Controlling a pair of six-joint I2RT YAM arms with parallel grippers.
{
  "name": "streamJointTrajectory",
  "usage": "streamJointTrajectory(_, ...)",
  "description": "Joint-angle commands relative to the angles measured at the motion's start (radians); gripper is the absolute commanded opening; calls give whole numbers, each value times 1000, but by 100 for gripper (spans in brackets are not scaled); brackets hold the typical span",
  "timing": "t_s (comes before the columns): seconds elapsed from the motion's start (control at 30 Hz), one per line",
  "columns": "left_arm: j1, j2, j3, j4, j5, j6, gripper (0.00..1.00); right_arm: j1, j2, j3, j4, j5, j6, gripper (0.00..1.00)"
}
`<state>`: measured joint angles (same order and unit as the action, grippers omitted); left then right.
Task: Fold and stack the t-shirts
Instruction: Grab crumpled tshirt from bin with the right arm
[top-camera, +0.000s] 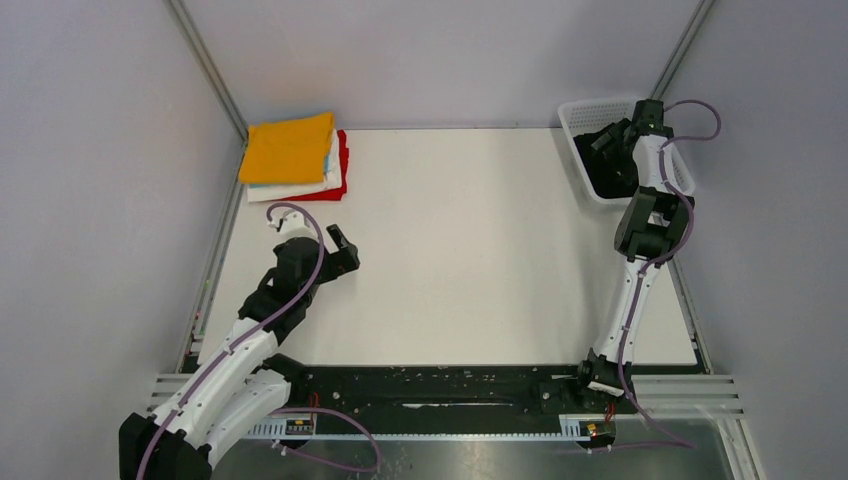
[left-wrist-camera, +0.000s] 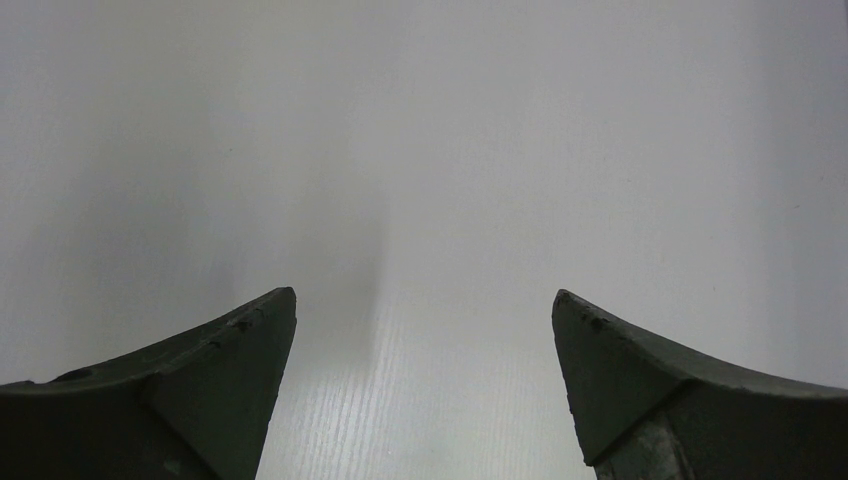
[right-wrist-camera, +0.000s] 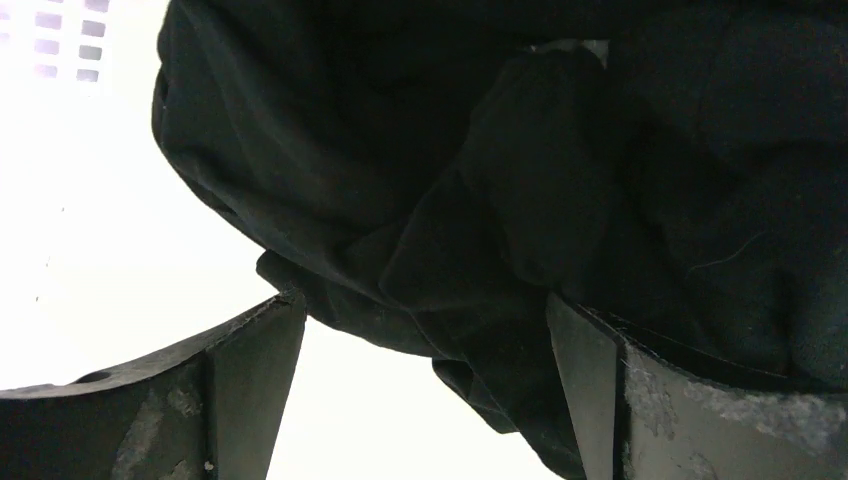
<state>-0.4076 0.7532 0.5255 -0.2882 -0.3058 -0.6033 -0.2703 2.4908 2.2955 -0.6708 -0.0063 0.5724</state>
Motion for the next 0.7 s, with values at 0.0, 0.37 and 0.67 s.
streamJointTrajectory(0.0,0,3,4,51,-33,4,99,15,-10,-28,-67,1,105,99)
streamJointTrajectory(0.37,0,-22,-5,43,-60,3,99,44,69,79,-128,-46,-16,83)
streamJointTrajectory(0.67,0,6,9,31,-67,5,99,46,93,84,-72,-160,-131,30)
